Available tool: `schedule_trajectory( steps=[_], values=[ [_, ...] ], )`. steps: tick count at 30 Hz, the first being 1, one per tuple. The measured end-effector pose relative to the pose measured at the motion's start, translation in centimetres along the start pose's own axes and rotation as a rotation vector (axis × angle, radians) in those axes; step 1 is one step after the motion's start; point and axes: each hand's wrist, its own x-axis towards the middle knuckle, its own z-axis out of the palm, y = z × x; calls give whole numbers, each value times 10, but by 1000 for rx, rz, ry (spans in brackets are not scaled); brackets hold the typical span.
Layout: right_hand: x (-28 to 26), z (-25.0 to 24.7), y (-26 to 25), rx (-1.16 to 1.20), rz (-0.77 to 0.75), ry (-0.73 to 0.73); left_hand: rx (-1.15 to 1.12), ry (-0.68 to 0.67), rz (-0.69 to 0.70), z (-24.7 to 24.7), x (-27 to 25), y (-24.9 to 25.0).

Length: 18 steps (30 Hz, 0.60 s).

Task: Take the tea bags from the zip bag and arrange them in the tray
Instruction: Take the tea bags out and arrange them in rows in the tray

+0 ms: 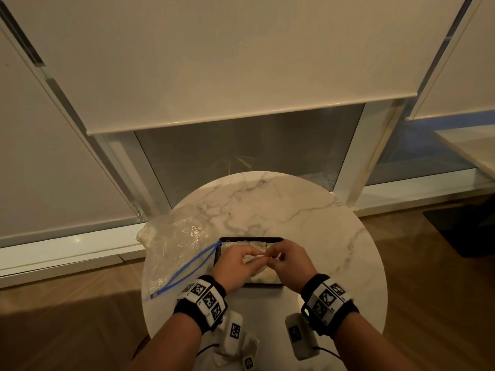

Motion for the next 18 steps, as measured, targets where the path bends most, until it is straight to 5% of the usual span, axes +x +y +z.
schedule_trajectory(
  steps=[18],
  values=[
    [24,-3,4,113,-87,-104,-57,117,-38,5,8,-11]
  ],
)
